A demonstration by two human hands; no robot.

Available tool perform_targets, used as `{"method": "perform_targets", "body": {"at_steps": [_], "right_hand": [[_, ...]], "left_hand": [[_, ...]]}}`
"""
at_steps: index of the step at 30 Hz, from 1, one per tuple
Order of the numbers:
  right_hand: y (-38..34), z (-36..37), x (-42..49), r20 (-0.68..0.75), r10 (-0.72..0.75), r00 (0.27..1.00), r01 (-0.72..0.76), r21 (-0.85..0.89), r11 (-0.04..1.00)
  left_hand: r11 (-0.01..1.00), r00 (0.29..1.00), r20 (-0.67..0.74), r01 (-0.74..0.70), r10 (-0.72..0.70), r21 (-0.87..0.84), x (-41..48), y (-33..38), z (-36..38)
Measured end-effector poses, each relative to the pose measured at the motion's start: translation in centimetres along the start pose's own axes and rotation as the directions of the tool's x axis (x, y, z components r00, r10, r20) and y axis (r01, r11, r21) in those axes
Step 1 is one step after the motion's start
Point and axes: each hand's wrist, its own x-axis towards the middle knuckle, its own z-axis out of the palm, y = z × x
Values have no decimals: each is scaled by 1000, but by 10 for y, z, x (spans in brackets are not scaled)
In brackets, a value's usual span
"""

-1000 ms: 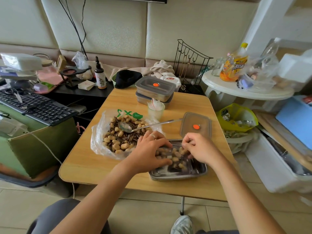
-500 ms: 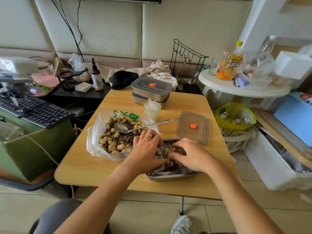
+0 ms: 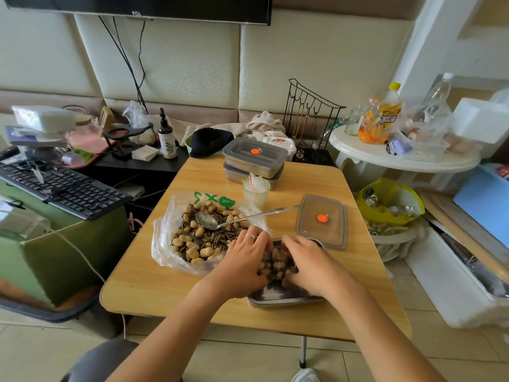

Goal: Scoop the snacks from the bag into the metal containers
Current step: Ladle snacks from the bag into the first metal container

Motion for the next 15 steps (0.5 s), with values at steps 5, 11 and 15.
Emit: {"method": "perform_targets", "body": {"at_steps": [5,11,15], "right_hand": [[-1,-15,0,76,67,995,-71,54,996],[-2,-44,17,-174,66,983,-34,180,983],[-13,-48,55,-425,79,902,42,269,962]], "left_hand": [[998,1000,11,-18,19,-57,-1,-6,-1],[971,998,-51,-51,40,-234,-7,-14,-18],[965,960,-256,46,-114,-257,-5,-31,-28]]}}
